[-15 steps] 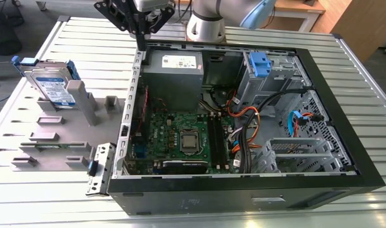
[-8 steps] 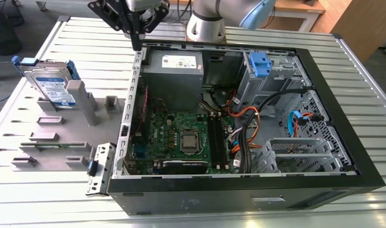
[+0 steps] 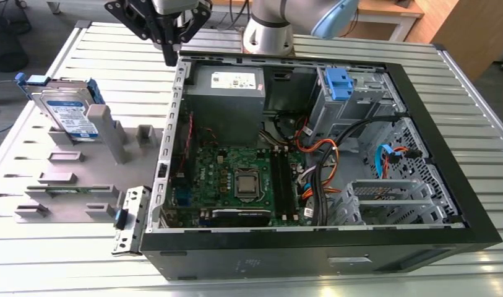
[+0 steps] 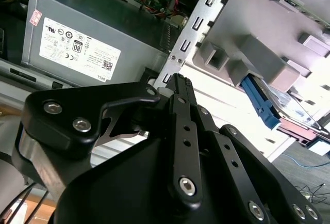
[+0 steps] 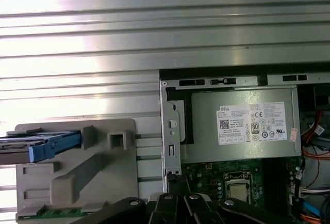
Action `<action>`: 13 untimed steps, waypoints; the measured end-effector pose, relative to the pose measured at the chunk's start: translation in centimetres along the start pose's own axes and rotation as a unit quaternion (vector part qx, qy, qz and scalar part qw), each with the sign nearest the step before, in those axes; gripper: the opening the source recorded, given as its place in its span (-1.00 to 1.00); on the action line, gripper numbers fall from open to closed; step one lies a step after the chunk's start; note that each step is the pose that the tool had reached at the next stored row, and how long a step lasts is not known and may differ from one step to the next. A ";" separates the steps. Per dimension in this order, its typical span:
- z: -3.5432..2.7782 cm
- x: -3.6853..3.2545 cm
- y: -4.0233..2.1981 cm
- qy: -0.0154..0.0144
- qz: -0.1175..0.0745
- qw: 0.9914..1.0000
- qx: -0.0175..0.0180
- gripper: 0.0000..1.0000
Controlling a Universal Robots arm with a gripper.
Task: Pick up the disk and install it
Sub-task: 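Reach for the disk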
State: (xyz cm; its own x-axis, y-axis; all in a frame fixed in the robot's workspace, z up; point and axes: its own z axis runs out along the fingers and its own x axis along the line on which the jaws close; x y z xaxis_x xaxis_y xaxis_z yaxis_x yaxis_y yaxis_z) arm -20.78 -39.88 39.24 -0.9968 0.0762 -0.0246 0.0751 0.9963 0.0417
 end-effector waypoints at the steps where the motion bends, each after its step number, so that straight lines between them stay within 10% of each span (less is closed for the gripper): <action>1: 0.00 0.15 -0.01 0.000 0.000 1.000 0.000 -0.79; 13: -0.03 1.82 -0.14 0.000 0.000 1.000 0.001 -0.79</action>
State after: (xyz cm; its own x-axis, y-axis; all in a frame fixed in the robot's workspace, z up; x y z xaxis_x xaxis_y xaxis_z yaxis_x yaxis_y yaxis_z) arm -22.61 -39.88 39.22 -0.9968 0.0761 -0.0248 0.0751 0.9964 0.0392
